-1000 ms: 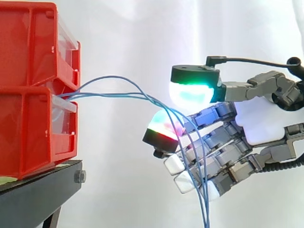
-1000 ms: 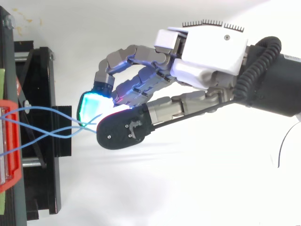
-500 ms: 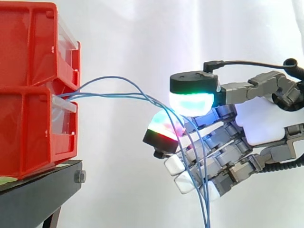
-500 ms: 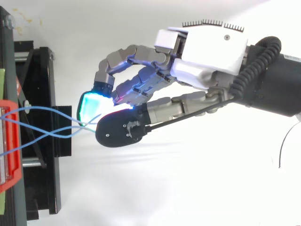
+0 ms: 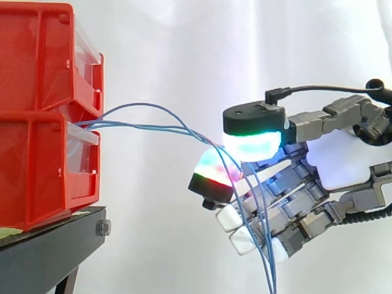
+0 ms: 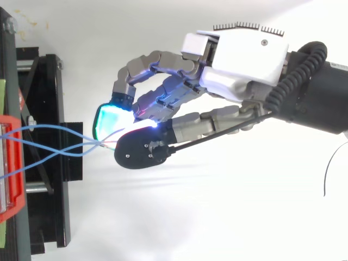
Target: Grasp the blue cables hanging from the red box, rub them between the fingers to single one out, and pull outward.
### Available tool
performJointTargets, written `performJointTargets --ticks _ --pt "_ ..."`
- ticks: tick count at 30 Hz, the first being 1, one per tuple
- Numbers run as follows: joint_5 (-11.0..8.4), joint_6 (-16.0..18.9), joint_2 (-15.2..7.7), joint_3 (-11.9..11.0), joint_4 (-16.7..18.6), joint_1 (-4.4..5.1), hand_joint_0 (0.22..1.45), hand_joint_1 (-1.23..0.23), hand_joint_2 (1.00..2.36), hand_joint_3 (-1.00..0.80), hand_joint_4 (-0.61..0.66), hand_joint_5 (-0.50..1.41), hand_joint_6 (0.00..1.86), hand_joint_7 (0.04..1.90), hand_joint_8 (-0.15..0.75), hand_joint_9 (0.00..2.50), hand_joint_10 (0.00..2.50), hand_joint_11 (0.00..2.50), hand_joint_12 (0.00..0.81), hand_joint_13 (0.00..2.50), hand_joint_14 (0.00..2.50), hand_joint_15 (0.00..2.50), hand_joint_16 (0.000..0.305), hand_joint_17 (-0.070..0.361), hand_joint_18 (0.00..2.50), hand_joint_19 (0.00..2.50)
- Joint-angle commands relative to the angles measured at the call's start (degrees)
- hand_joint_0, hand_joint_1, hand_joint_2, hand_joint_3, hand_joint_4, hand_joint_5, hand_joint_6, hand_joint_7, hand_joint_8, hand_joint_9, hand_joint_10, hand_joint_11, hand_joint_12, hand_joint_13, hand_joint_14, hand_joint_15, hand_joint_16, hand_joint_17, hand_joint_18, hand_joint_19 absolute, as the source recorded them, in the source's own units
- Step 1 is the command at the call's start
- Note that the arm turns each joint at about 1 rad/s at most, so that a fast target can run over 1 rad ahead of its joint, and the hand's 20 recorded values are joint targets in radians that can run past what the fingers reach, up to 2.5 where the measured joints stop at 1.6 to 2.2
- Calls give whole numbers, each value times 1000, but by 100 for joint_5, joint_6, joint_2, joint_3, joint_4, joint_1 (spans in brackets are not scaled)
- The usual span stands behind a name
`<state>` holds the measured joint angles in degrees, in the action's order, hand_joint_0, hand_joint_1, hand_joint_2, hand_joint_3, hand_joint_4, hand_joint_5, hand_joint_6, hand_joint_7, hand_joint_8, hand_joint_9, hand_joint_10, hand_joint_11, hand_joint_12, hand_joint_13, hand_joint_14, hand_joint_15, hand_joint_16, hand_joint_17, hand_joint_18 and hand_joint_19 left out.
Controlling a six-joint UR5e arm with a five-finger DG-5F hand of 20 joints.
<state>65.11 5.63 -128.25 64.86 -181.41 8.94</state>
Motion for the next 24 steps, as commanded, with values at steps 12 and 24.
performJointTargets --ticks 12,24 --pt "-24 17 2 -8 -61 20 654 -879 1008 -384 191 -184 821 925 233 727 9 422 328 752 15 366 46 103 647 495" --pt "-24 17 2 -8 -61 20 599 -773 1009 -348 173 -175 821 972 240 750 9 435 329 756 14 378 46 102 644 524"
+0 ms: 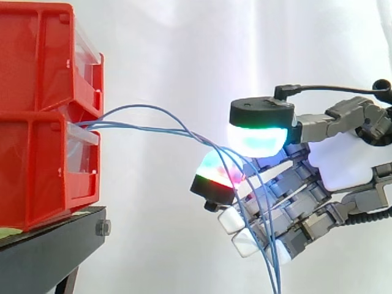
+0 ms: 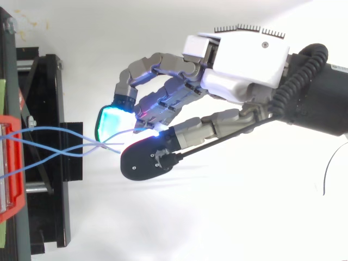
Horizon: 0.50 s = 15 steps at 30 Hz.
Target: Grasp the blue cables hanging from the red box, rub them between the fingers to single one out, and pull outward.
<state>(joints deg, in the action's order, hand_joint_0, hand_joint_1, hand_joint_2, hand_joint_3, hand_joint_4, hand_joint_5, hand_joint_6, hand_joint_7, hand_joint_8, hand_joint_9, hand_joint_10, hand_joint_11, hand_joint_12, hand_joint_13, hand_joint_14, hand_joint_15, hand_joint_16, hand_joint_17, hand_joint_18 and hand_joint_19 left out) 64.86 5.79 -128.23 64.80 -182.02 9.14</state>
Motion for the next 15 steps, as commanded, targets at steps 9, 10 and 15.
performJointTargets --ticks 9,10,15 --pt "9 2 0 -3 0 0 659 -865 1014 -259 150 -191 843 910 235 720 9 433 332 757 13 366 46 102 655 496" --pt "9 2 0 -3 0 0 665 -878 1014 -261 152 -191 844 915 236 720 9 425 331 757 14 362 45 102 658 487" --pt "18 2 0 -3 0 0 709 -928 1013 -310 157 -197 851 915 229 708 9 424 328 754 13 347 45 102 675 457"
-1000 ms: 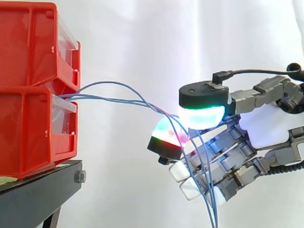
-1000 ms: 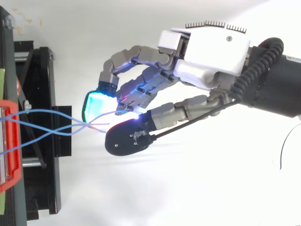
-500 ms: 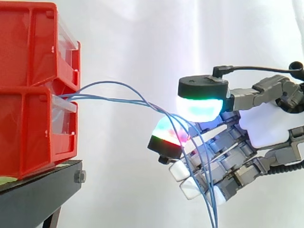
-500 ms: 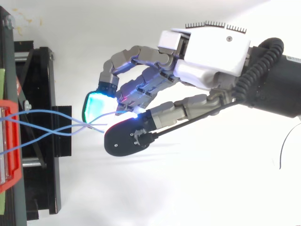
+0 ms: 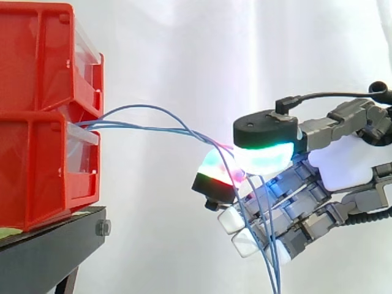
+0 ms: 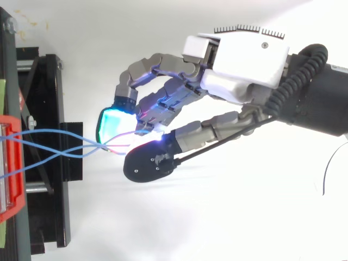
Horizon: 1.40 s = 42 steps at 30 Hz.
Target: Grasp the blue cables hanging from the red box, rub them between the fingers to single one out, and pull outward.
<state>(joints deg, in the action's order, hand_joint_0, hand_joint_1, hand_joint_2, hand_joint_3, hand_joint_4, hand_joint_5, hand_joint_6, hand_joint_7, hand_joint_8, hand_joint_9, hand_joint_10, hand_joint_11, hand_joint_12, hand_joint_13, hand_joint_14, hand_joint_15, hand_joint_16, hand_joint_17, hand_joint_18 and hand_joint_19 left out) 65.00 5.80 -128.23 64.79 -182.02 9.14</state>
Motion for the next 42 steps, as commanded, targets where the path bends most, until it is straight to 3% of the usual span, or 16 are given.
performJointTargets --ticks 1,4,7,11,17,42 --pt "3 0 0 -1 0 0 715 -933 1013 -314 161 -199 852 921 228 705 9 419 328 753 13 347 45 102 678 457" --pt "3 0 0 8 0 0 745 -941 1007 -389 178 -199 854 916 226 697 9 417 325 752 14 348 45 101 692 446" --pt "3 0 0 -1 0 0 693 -937 1003 -462 189 -198 855 903 223 698 9 426 323 753 13 351 45 101 692 464" --pt "3 9 -9 -1 0 0 566 -784 1000 -500 200 -182 832 928 241 738 9 430 331 754 13 373 46 104 663 515" --pt "12 0 0 -1 0 0 539 -652 1002 -457 201 -161 799 962 248 759 9 429 340 759 14 384 48 107 637 535" --pt "-14 -9 0 -1 0 0 587 -692 1014 -189 163 -151 825 969 265 782 8 425 358 768 12 365 51 114 664 499"
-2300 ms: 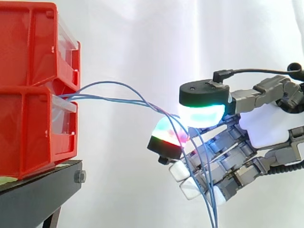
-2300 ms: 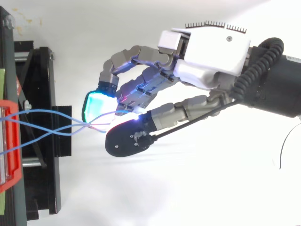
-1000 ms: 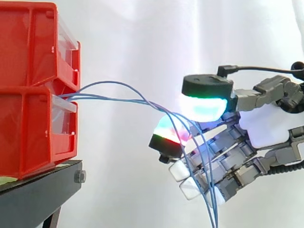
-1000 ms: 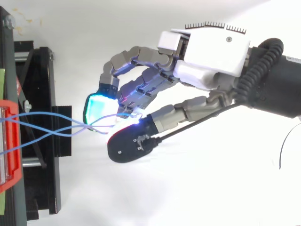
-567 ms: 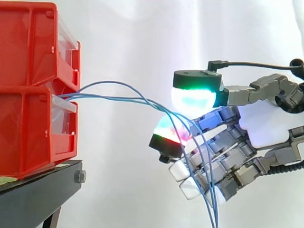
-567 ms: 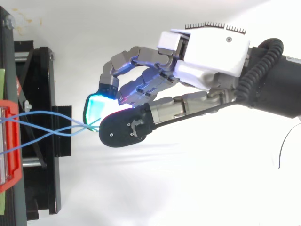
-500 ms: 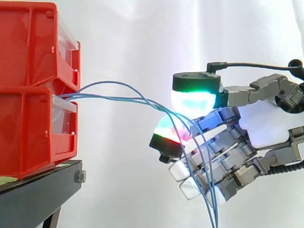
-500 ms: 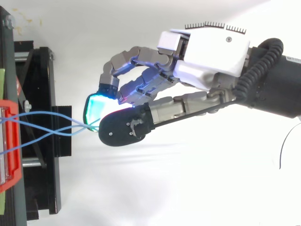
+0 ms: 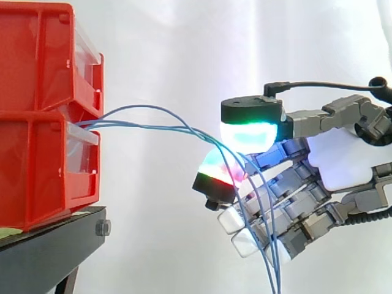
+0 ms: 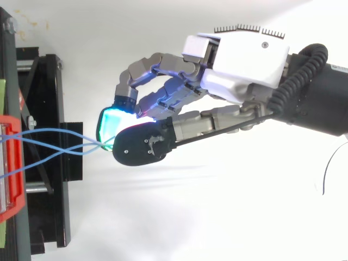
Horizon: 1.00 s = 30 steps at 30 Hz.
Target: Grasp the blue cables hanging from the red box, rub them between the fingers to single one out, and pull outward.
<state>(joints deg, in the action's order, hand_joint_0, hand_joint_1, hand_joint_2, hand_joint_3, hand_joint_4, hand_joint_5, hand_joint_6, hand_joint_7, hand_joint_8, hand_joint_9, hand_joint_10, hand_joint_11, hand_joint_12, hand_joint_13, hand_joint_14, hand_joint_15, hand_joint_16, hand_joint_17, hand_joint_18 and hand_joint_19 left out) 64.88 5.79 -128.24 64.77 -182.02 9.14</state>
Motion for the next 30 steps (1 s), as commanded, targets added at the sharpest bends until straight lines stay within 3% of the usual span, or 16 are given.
performJointTargets --ticks 1,7,10,15,16,18,21,25,30 --pt "-2 -16 1 0 0 0 587 -696 1012 -179 168 -150 827 967 266 782 10 423 358 769 12 362 51 115 667 494" --pt "-11 -25 1 0 0 0 587 -723 1013 -136 180 -144 829 1002 256 778 10 415 356 716 13 336 51 114 653 452" --pt "-107 -131 45 0 -26 9 584 -729 1013 -123 194 -139 828 1007 256 773 7 410 361 689 12 313 51 114 623 437" --pt "-573 -500 168 0 -62 53 583 -735 1012 -109 197 -137 828 1011 250 756 7 391 357 617 8 255 49 111 552 378" --pt "-793 -737 221 0 -79 88 583 -736 1012 -112 200 -136 827 1015 251 754 7 398 357 609 8 253 49 110 542 372" --pt "-977 -974 238 0 -79 132 582 -740 1012 -105 199 -134 827 1021 251 748 7 383 359 579 8 223 49 111 517 347" --pt "-1092 -1132 238 0 -79 167 581 -741 1011 -103 200 -134 827 1022 251 738 6 360 361 565 7 217 49 111 503 323" --pt "-1487 -1405 229 0 -70 272 579 -744 1012 -95 198 -132 827 1018 248 720 6 324 359 536 6 183 49 110 475 296" --pt "-1768 -1519 229 0 -79 387 580 -745 1010 -96 199 -130 826 1023 245 695 5 291 354 507 6 157 49 109 440 265"
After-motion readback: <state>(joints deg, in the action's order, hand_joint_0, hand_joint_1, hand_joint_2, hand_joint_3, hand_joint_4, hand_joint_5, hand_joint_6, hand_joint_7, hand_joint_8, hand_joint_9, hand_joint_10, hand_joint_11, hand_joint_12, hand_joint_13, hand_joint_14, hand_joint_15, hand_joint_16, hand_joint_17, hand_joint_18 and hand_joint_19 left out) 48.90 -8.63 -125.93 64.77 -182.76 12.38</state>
